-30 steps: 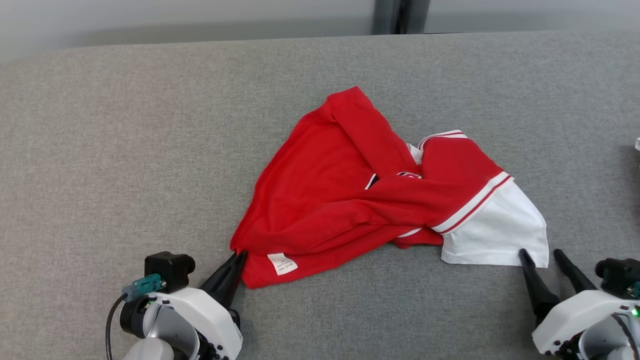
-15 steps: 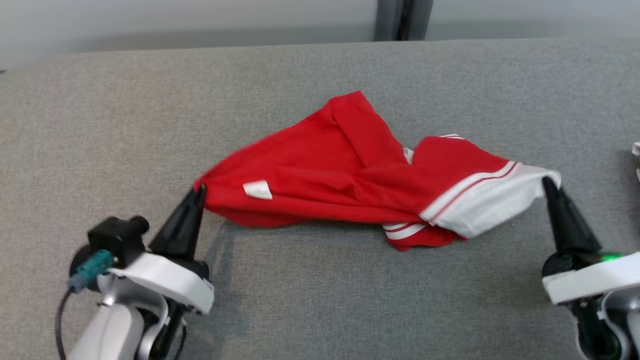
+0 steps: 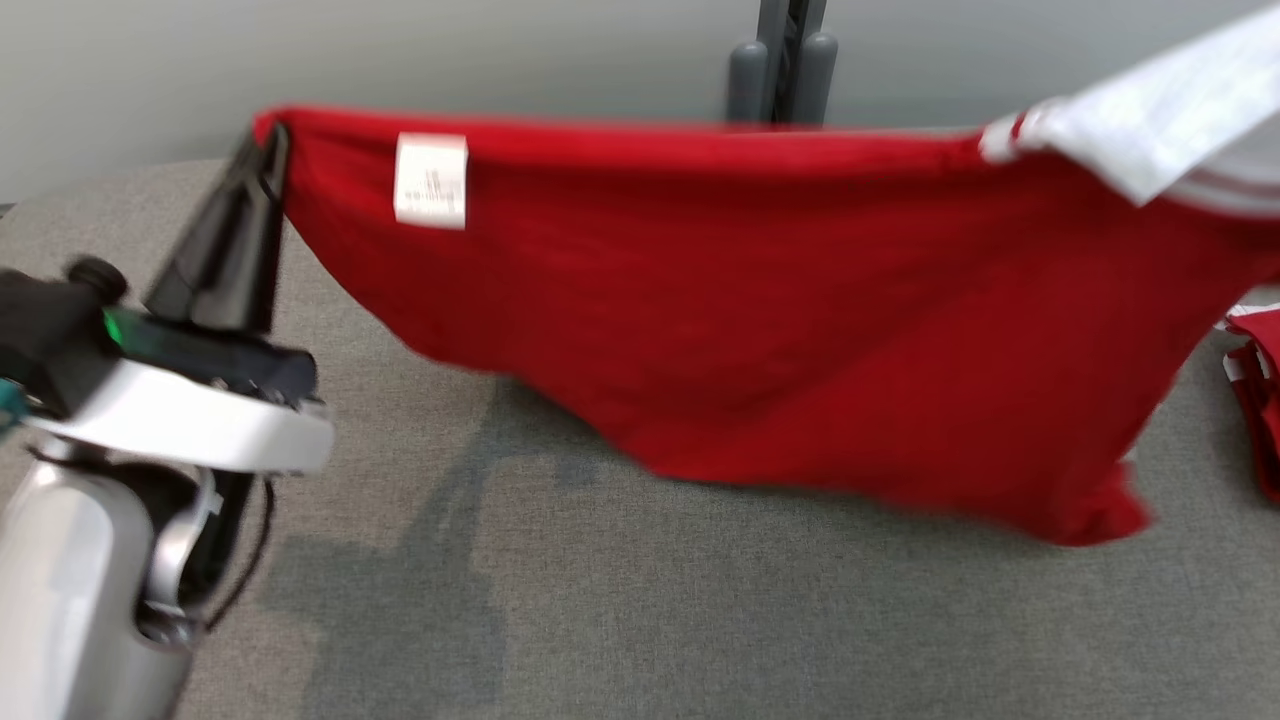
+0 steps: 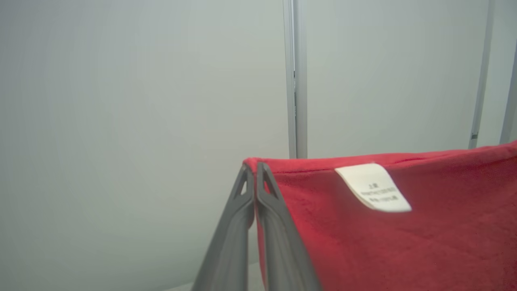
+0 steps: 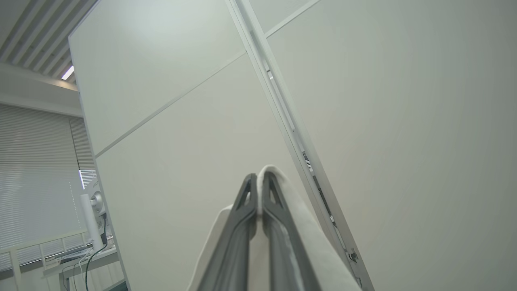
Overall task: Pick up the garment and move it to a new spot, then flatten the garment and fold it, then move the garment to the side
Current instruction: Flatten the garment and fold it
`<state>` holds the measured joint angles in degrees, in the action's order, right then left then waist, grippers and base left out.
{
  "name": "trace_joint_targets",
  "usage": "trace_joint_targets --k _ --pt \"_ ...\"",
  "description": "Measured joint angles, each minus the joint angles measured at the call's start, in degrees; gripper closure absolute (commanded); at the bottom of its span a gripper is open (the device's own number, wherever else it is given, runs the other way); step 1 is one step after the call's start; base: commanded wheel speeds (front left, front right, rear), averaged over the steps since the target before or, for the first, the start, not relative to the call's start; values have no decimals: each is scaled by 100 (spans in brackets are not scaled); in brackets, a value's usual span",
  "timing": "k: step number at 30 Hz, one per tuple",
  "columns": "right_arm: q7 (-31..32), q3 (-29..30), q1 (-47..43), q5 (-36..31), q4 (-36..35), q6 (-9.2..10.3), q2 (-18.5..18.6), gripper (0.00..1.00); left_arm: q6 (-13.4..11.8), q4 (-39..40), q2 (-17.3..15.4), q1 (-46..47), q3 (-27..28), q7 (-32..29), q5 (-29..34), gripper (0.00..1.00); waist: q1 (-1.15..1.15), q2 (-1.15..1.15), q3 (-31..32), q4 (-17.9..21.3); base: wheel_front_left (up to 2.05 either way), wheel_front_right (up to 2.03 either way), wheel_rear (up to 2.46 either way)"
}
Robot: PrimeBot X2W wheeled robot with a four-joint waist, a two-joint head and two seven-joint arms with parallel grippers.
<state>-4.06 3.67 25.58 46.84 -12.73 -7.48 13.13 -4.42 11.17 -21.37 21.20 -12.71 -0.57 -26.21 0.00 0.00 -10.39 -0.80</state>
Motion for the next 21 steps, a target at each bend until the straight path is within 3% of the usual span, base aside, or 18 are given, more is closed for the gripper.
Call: trace_joint_targets --k 7,12,16,21 --pt "374 274 1279 -348 -377 0 53 100 -116 564 -294 760 291 -178 166 100 0 0 132 3 0 0 0" --pt "665 324 1710 -499 -409 0 -12 100 -166 777 -378 1034 357 -350 208 100 0 0 137 4 0 0 0" --pt "850 286 1825 -614 -265 0 -49 100 -146 735 -398 1221 336 -396 199 100 0 0 79 -6 0 0 0" --pt "980 131 2109 -701 354 0 -87 100 75 115 -312 1736 267 -345 7 100 0 0 -139 -36 0 0 0"
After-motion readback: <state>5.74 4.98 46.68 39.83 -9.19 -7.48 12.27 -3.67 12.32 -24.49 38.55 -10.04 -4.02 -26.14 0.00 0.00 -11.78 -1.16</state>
